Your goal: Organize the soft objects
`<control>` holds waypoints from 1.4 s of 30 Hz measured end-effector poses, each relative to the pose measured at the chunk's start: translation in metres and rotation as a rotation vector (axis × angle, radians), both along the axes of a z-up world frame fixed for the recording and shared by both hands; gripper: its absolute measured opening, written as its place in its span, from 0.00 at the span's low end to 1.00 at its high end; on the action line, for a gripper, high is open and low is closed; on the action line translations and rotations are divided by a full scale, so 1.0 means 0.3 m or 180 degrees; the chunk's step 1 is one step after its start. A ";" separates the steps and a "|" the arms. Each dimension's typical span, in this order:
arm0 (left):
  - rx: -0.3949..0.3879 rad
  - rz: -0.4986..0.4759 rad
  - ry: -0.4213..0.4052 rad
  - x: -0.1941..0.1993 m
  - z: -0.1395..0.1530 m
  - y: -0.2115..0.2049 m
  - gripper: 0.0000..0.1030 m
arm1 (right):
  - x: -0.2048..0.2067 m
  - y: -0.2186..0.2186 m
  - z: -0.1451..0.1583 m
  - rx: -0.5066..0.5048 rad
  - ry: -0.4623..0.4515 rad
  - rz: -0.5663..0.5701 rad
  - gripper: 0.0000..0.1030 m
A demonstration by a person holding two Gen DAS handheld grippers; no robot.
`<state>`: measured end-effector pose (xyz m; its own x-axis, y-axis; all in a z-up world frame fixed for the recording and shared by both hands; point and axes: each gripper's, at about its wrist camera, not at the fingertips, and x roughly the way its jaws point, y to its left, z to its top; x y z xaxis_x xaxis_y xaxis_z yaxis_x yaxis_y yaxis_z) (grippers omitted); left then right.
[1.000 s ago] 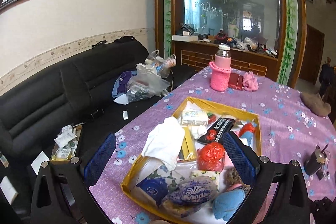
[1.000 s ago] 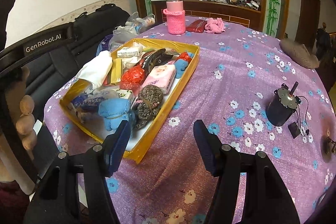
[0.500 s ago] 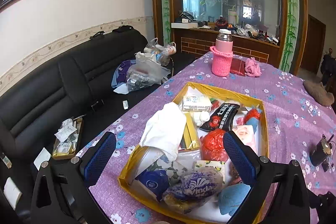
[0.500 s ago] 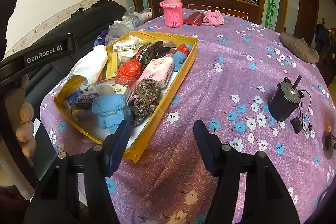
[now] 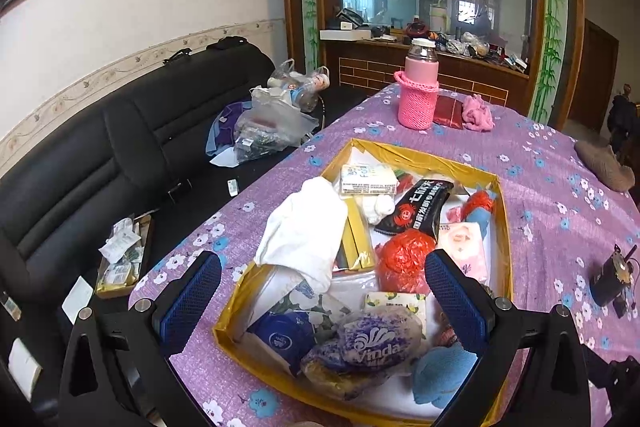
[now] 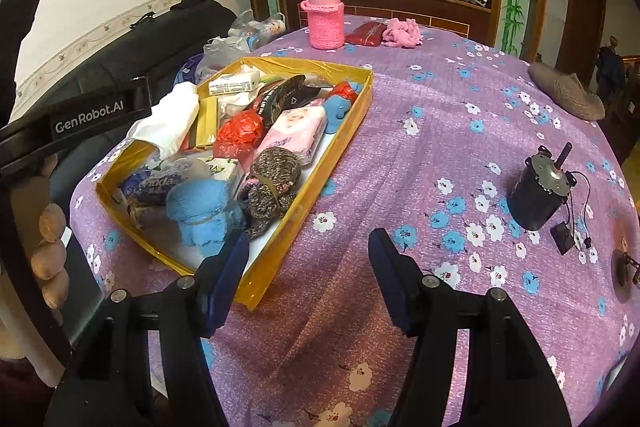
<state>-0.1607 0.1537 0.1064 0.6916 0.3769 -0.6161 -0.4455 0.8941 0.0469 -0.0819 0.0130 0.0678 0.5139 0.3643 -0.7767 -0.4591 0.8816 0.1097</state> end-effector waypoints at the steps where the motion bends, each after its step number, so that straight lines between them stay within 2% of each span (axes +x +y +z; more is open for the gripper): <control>1: -0.0001 -0.0008 0.0007 0.001 -0.002 -0.004 1.00 | 0.002 -0.002 0.000 -0.0021 -0.0005 -0.0026 0.60; 6: -0.0011 -0.0046 0.0050 0.004 -0.009 -0.019 1.00 | 0.012 -0.015 0.008 -0.0120 -0.0065 -0.0134 0.60; 12: -0.0021 -0.0069 0.0080 0.006 -0.016 -0.031 1.00 | 0.048 -0.025 -0.001 -0.0261 0.0004 -0.0206 0.60; 42: -0.0077 -0.0096 0.0192 0.030 -0.053 -0.031 1.00 | 0.044 0.011 -0.036 -0.0306 0.0096 -0.0106 0.60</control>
<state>-0.1519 0.1444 0.0904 0.6639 0.3409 -0.6656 -0.4153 0.9083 0.0510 -0.0686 0.0162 0.0569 0.5002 0.2705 -0.8225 -0.4271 0.9034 0.0373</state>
